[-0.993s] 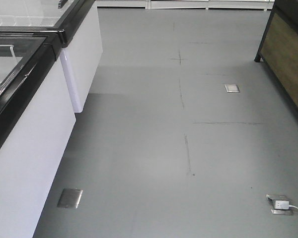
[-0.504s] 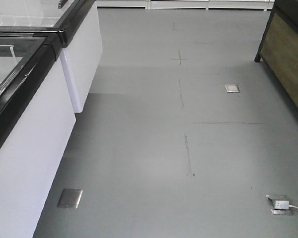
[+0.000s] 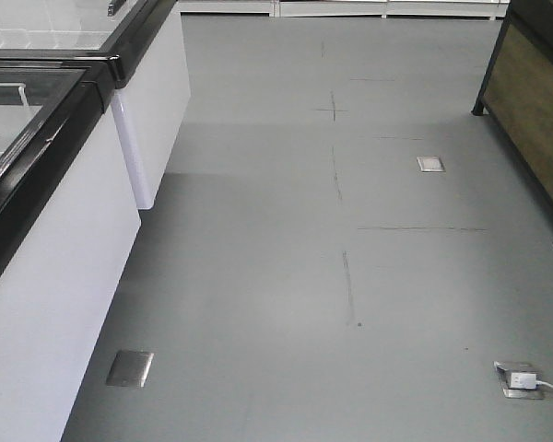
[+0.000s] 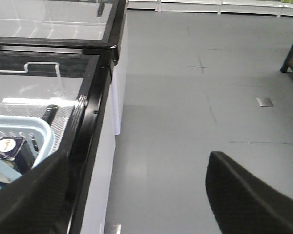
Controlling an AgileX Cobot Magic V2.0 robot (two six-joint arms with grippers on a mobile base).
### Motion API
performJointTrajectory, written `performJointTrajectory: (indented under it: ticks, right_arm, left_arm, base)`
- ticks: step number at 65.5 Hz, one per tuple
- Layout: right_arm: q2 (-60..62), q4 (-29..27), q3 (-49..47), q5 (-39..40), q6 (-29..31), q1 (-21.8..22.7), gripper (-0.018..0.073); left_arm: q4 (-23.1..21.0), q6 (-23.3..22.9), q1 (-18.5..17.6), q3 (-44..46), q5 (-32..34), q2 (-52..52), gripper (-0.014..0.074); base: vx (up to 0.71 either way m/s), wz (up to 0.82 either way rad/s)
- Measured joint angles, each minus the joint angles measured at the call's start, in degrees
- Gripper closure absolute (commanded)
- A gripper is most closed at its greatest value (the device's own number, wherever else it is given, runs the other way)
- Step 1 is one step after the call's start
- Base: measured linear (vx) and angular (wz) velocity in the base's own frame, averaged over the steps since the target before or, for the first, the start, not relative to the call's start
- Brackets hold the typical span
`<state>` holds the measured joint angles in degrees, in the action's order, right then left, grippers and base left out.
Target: Left arm holds basket, right arm returns cookies
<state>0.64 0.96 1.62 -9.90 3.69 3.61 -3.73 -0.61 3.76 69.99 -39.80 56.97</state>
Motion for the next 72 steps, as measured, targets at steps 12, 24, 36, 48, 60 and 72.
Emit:
performJointTrajectory:
  ticks: [12, 24, 36, 48, 60, 72]
  right_arm:
    - [0.0, 0.0, 0.0, 0.0, 0.0, 0.0, 0.0565]
    - [0.0, 0.0, 0.0, 0.0, 0.0, 0.0, 0.0565]
    - [0.0, 0.0, 0.0, 0.0, 0.0, 0.0, 0.0565]
    - [0.0, 0.0, 0.0, 0.0, 0.0, 0.0, 0.0565]
    - [0.0, 0.0, 0.0, 0.0, 0.0, 0.0, 0.0565]
    - [0.0, 0.0, 0.0, 0.0, 0.0, 0.0, 0.0565]
  left_arm:
    - [9.8, -8.3, 0.0, 0.0, 0.6, 0.0, 0.0048]
    - [14.9, -13.9, 3.9, 0.0, 0.9, 0.0, 0.0053]
    - [15.5, -14.5, 11.8, 0.0, 0.9, 0.0, 0.0069]
    - [15.2, -15.6, 18.8, 0.0, 0.9, 1.4, 0.0081]
    - [11.9, -21.7, 25.7, 0.0, 1.7, 3.7, 0.0081]
    - [1.1, -24.5, 29.3, 0.0, 5.4, 8.3, 0.0081]
  base:
    - [0.0, 0.0]
    - [0.0, 0.0]
    - [0.0, 0.0]
    - [0.0, 0.0]
    - [0.0, 0.0]
    - [0.0, 0.0]
